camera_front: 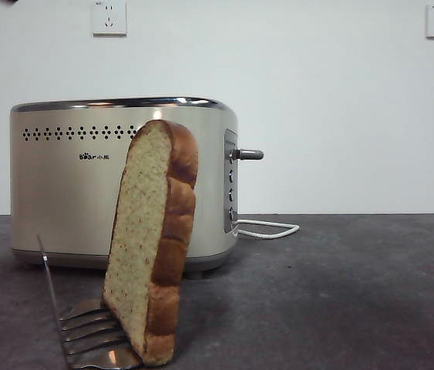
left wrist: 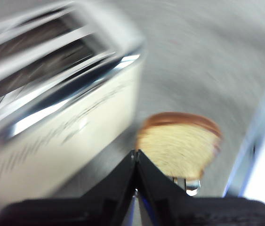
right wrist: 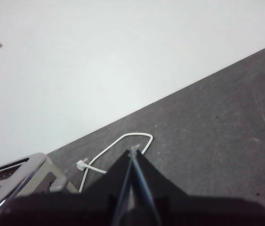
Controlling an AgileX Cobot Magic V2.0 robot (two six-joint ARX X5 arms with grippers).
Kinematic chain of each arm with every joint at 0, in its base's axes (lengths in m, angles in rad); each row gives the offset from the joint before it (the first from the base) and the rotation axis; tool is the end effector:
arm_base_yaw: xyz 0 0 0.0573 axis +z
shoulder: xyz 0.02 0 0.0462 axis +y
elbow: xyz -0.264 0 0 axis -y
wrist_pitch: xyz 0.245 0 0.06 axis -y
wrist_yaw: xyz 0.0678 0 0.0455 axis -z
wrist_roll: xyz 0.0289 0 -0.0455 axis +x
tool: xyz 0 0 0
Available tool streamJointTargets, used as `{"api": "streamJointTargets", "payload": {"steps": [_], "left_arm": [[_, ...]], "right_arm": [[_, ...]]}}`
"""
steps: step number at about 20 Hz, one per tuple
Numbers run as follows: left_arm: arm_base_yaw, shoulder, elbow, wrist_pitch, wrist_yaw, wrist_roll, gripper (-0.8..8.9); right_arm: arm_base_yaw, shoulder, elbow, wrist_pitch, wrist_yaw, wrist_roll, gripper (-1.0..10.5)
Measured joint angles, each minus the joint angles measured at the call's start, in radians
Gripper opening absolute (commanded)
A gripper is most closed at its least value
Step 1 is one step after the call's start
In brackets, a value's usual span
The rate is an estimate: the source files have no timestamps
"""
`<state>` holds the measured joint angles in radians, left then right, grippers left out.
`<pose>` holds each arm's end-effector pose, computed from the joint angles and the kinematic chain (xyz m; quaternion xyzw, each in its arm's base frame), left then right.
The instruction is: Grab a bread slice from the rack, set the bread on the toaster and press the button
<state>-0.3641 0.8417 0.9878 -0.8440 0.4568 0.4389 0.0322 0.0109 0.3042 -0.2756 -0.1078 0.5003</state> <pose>0.1353 -0.0652 0.3352 0.1721 0.2517 -0.4403 0.8445 0.0696 0.0054 0.2364 0.2466 0.0087 0.0700 0.9665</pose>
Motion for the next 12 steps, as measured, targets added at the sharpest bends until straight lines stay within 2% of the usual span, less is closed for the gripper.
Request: {"api": "streamJointTargets", "payload": {"steps": [2,5,8,12], "left_arm": [[-0.082,0.037,0.050,-0.045,-0.001,0.195,-0.04],[-0.185,0.087,0.094,-0.078,-0.038,0.433,-0.03],[-0.278,0.137,0.122,-0.080,-0.138,0.581,-0.01],[-0.388,0.189,0.134,-0.080,-0.322,0.702,0.01]], "right_arm": [[0.000,0.000,0.000,-0.002,-0.006,-0.001,0.0],[0.000,0.000,0.000,-0.016,-0.016,-0.002,0.0],[0.000,0.000,0.000,-0.032,-0.017,-0.003,0.0],[0.000,0.000,0.000,-0.058,-0.017,-0.003,0.0]]}}
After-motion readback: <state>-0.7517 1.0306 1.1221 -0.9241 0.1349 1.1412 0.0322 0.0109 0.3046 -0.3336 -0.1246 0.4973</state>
